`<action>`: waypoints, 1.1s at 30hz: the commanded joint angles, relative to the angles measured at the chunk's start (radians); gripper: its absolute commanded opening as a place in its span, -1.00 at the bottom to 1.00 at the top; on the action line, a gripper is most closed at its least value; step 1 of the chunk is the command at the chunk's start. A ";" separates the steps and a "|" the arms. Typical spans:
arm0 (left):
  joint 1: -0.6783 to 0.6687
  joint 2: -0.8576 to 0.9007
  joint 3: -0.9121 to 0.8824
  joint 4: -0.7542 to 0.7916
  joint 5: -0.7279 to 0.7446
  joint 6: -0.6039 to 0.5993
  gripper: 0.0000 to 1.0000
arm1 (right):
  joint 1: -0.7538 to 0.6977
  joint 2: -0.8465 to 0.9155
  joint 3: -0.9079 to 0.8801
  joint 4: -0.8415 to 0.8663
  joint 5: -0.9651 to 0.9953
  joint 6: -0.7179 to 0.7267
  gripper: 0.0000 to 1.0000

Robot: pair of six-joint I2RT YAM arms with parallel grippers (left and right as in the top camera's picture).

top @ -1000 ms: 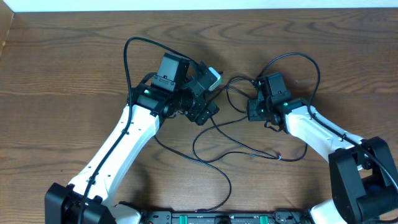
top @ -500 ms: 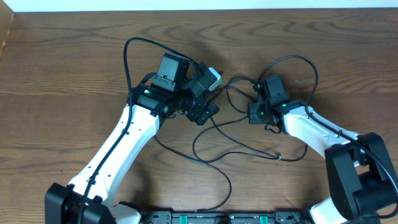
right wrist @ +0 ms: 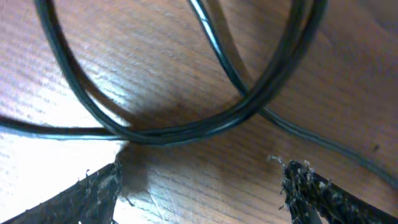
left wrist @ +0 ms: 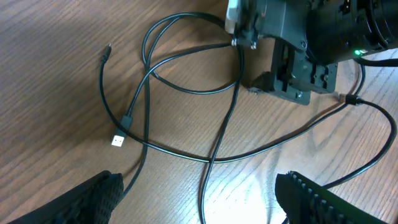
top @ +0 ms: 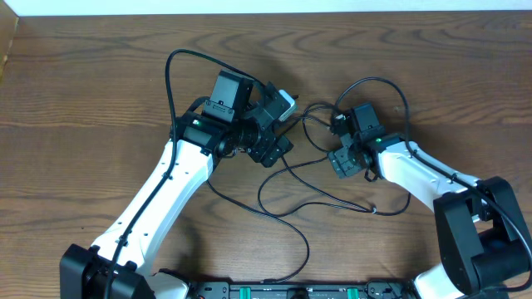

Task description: Untangle cables

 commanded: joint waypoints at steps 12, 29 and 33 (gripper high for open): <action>-0.002 -0.003 0.004 0.001 0.001 -0.001 0.68 | -0.155 0.011 -0.012 0.113 0.132 -0.314 0.80; -0.002 -0.003 0.004 0.008 0.001 -0.001 0.68 | -0.216 0.056 -0.026 0.108 -0.045 -0.297 0.62; -0.002 -0.003 0.004 0.008 0.001 -0.001 0.68 | -0.216 0.105 -0.026 0.108 -0.052 -0.296 0.60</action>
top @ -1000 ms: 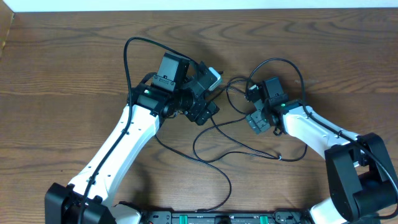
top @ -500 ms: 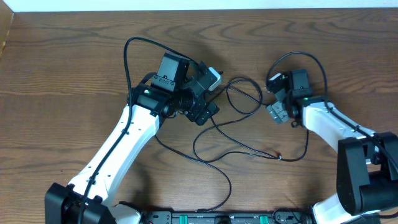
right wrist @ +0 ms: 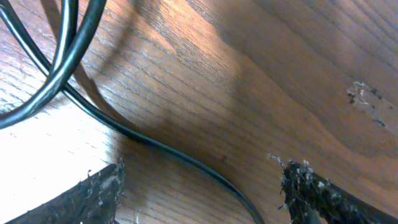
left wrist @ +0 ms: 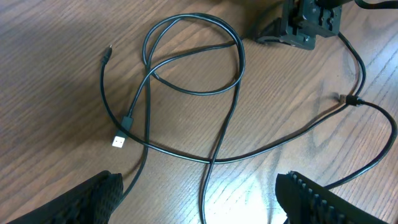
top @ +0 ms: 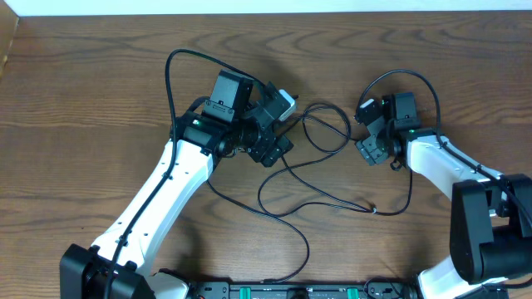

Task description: Untangle cables

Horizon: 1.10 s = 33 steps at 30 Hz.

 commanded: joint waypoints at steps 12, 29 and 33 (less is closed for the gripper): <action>-0.002 -0.003 0.004 0.004 0.002 -0.001 0.68 | -0.002 0.161 -0.025 -0.003 -0.091 0.014 0.28; -0.002 -0.003 0.004 0.003 0.002 -0.001 0.68 | -0.001 0.160 -0.025 0.017 -0.151 0.012 -0.98; -0.002 -0.003 0.004 0.001 0.002 -0.001 0.68 | -0.002 0.136 -0.015 0.024 -0.154 0.060 -0.98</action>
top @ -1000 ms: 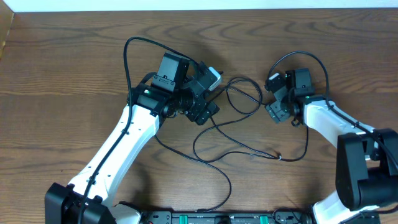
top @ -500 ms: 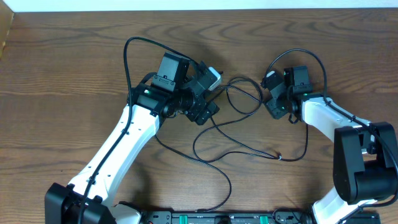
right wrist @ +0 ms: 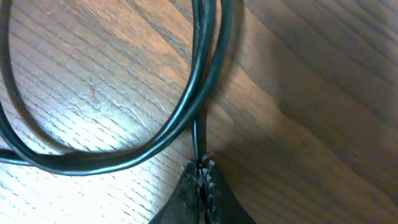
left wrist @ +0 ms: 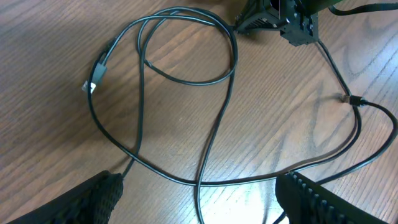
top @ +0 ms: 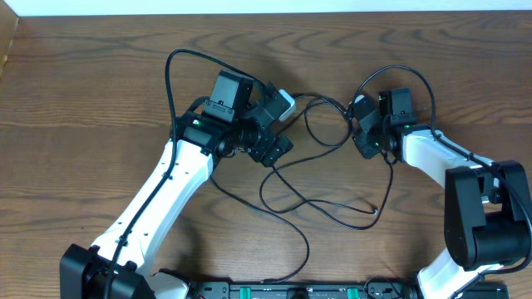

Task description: Untangle cables

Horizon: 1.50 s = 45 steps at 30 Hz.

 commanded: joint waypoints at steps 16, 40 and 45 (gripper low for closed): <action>-0.002 -0.003 0.004 0.001 0.002 -0.002 0.68 | -0.003 -0.537 0.003 -0.031 0.192 0.166 -0.98; -0.002 -0.003 0.004 0.000 0.001 -0.002 0.68 | 0.002 -0.336 0.002 -0.201 -0.026 0.411 0.43; -0.002 -0.003 0.004 0.001 0.001 -0.002 0.69 | 0.034 -0.207 0.002 -0.185 -0.029 0.457 -0.28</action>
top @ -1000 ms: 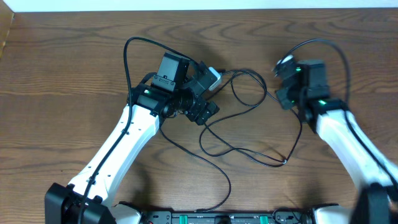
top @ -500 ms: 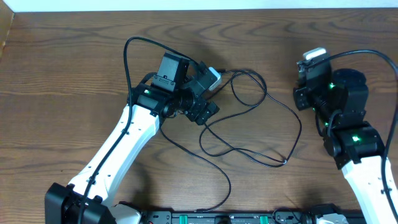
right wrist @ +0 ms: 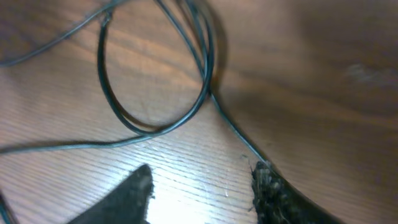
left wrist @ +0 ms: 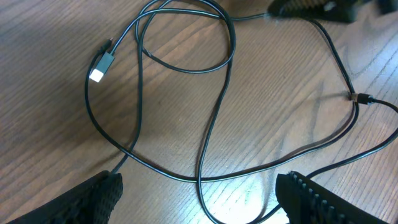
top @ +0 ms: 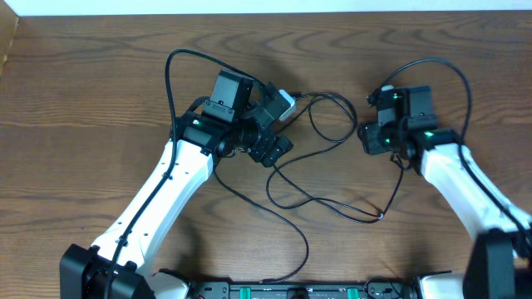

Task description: Untangle cables

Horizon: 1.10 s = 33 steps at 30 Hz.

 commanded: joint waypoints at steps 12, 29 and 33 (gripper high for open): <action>-0.002 -0.003 0.004 0.002 0.001 -0.002 0.69 | 0.208 0.083 0.006 0.155 -0.010 0.052 -0.20; -0.002 -0.003 0.004 0.000 0.002 -0.002 0.69 | 0.233 0.106 0.006 0.156 0.137 -0.005 0.67; -0.002 -0.003 0.004 -0.002 0.001 -0.002 0.69 | 0.233 0.106 0.006 0.146 0.174 -0.008 0.80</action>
